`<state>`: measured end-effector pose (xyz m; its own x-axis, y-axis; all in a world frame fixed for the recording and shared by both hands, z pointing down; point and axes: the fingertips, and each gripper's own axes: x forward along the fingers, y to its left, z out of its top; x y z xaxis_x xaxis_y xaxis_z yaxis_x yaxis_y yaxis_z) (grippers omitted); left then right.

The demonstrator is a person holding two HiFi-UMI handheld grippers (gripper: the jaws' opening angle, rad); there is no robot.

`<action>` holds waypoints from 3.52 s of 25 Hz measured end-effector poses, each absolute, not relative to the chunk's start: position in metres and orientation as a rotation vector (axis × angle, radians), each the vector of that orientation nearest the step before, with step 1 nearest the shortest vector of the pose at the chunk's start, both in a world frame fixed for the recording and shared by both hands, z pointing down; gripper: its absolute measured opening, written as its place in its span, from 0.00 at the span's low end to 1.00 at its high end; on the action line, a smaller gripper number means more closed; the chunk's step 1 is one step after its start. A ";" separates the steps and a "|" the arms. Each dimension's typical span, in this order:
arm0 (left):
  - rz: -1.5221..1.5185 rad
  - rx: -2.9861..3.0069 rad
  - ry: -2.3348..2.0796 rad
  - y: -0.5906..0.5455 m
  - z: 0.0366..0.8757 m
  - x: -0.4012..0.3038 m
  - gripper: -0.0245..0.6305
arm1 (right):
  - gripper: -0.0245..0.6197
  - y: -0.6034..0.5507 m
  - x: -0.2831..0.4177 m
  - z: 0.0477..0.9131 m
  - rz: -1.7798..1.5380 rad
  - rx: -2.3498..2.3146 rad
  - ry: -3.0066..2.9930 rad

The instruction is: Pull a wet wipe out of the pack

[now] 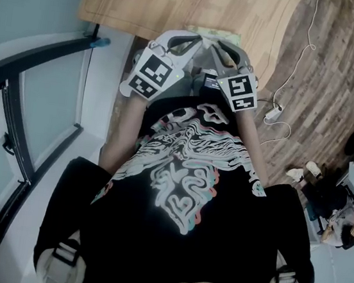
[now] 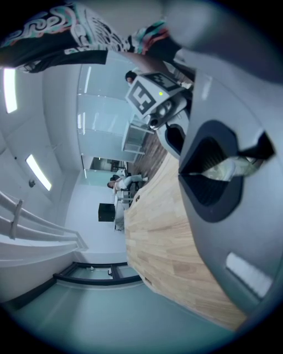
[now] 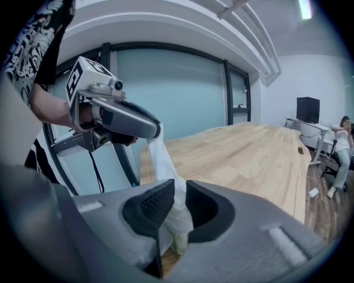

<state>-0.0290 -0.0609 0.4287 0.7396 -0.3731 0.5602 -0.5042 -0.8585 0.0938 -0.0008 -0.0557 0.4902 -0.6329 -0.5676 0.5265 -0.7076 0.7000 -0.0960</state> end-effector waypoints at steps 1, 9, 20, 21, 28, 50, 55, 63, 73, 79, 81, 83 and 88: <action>0.794 2.704 -0.695 -0.061 0.428 -0.029 0.03 | 0.14 -0.056 0.000 0.488 0.409 0.984 -2.460; 0.787 2.721 -0.726 -0.070 0.419 -0.037 0.03 | 0.14 -0.060 -0.001 0.484 0.401 1.005 -2.460; 0.642 2.702 -0.846 -0.090 0.397 -0.049 0.03 | 0.14 -0.071 0.006 0.467 0.395 1.080 -2.493; 0.629 2.697 -0.878 -0.094 0.397 -0.053 0.03 | 0.14 -0.072 0.008 0.465 0.382 1.094 -2.491; 0.551 2.620 -1.058 -0.118 0.412 -0.076 0.03 | 0.13 -0.075 0.018 0.464 0.353 1.138 -2.449; 0.860 2.604 -0.958 -0.124 0.486 -0.058 0.05 | 0.13 -0.069 0.026 0.446 0.172 1.231 -2.386; 0.873 2.604 -1.020 -0.128 0.484 -0.065 0.24 | 0.13 -0.071 0.028 0.445 0.178 1.244 -2.385; 0.825 2.608 -1.065 -0.128 0.479 -0.072 0.31 | 0.12 -0.074 0.031 0.440 0.158 1.274 -2.381; 0.732 2.686 -0.995 -0.117 0.453 -0.063 0.02 | 0.12 -0.075 0.035 0.431 0.160 1.307 -2.380; 0.704 2.775 -0.971 -0.112 0.432 -0.058 0.02 | 0.12 -0.080 0.041 0.413 0.152 1.363 -2.388; 0.689 2.795 -0.965 -0.111 0.425 -0.056 0.02 | 0.04 -0.082 0.042 0.402 0.124 1.384 -2.392; 0.669 2.814 -0.954 -0.109 0.417 -0.052 0.02 | 0.04 -0.083 0.044 0.391 0.098 1.402 -2.390; 0.653 2.858 -0.924 -0.104 0.401 -0.042 0.02 | 0.04 -0.082 0.052 0.372 0.068 1.447 -2.398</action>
